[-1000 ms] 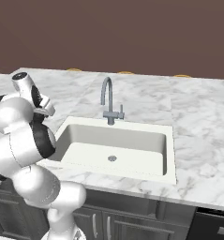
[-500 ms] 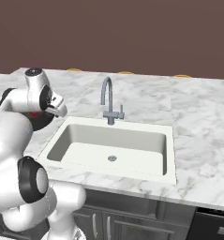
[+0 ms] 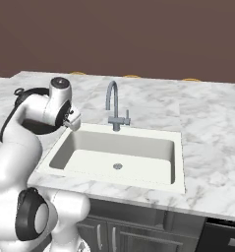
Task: Dump the bell pepper from the pot into the sink. Then turn on the water and wash the bell pepper. Then turn off the water and put the bell pepper back in the pot.
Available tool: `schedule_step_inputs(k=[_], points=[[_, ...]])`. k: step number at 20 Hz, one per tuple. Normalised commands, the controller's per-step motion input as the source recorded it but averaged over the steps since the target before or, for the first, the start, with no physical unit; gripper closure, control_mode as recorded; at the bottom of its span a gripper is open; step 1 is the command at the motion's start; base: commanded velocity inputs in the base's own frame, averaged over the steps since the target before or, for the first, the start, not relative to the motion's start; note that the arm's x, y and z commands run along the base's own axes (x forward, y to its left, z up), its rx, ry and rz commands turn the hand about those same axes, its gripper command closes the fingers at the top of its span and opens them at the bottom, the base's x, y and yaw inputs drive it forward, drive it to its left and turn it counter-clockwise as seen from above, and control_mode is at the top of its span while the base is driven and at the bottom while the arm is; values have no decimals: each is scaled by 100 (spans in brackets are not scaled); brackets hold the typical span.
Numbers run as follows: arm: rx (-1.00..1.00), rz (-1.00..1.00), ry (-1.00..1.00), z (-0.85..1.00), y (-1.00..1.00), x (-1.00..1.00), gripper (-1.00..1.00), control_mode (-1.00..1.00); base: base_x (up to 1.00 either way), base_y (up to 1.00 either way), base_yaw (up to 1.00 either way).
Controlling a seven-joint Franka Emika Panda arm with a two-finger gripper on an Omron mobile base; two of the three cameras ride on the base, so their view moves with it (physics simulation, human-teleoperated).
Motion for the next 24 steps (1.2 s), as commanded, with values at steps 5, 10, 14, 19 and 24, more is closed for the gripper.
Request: schedule_step_inputs(k=[5, 10, 14, 19, 24], points=[[26, -8, 5, 3, -1, 6, 100, -100, 0, 0, 0], [19, -7, 10, 0, 0, 6, 100, -100, 0, 0, 0], [14, -11, 14, -4, 0, 5, 100, -100, 0, 0, 0], [12, -11, 13, -18, 4, 2, 100, -100, 0, 0, 0], [13, -9, 4, -39, 5, 0, 100, -100, 0, 0, 0]])
